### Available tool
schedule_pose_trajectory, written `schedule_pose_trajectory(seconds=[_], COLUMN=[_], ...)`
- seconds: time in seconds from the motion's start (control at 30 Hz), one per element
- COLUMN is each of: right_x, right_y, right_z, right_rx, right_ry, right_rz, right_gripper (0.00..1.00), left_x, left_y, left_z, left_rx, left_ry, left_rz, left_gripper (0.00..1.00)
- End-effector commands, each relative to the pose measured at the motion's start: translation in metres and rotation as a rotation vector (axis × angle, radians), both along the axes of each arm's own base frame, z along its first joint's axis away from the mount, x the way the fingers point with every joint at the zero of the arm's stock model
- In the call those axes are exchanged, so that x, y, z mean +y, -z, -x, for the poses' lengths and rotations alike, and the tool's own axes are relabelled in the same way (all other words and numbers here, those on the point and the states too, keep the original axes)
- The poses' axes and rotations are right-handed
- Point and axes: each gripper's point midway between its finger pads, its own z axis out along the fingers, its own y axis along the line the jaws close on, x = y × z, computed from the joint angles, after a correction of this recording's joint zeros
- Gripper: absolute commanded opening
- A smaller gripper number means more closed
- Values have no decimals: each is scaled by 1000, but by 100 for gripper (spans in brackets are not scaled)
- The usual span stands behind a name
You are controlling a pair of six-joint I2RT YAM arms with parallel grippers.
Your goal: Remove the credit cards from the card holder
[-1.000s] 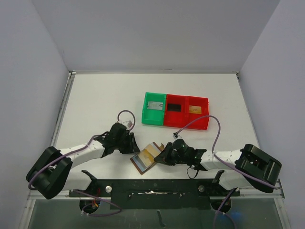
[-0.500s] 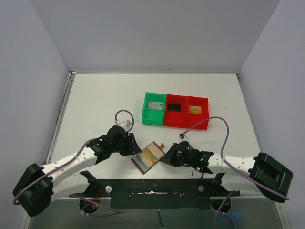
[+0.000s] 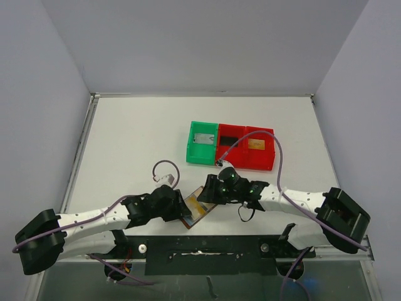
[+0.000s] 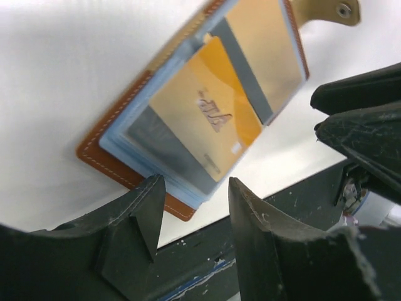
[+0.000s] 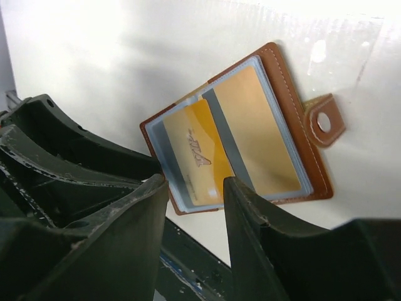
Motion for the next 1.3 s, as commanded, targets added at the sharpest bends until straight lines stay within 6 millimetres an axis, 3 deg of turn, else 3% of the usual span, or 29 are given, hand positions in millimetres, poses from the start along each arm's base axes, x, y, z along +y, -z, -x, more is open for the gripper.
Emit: schedule_pose_trajectory(seconds=[0.0,0.2,0.3,0.43,0.53,0.7,0.83,1.07,1.27], right_x=[9,17,17,31,36,38,34,20,30], right_y=[10,32,40,38,37,34,34,53,37], right_z=[9,11,12,22,25,27,26,23,29], right_rx=[14,56,74,103,128,153,167,206,198], right_ry=[-155,-241,-267,-318,-313,-284,-266,-229,-272], right_rz=[51,137,164,83,33,-57,-86,-9,-158], right_gripper=[41,40,39,29,19,17,18,29,13], left_x=[6,27,28,22,22,30,36,39,40], left_y=[3,29,35,34,37,47,53,58,64], left_z=[-14,-9,-6,-7,-7,-4,-3,-4,-4], left_rx=[-13,24,28,13,14,22,12,3,18], left_ry=[-154,-220,-222,-213,-217,-205,-186,-156,-142], left_rz=[21,-39,-26,32,37,-15,-59,-103,-153], left_gripper=[42,40,42,42,32,20,14,9,6])
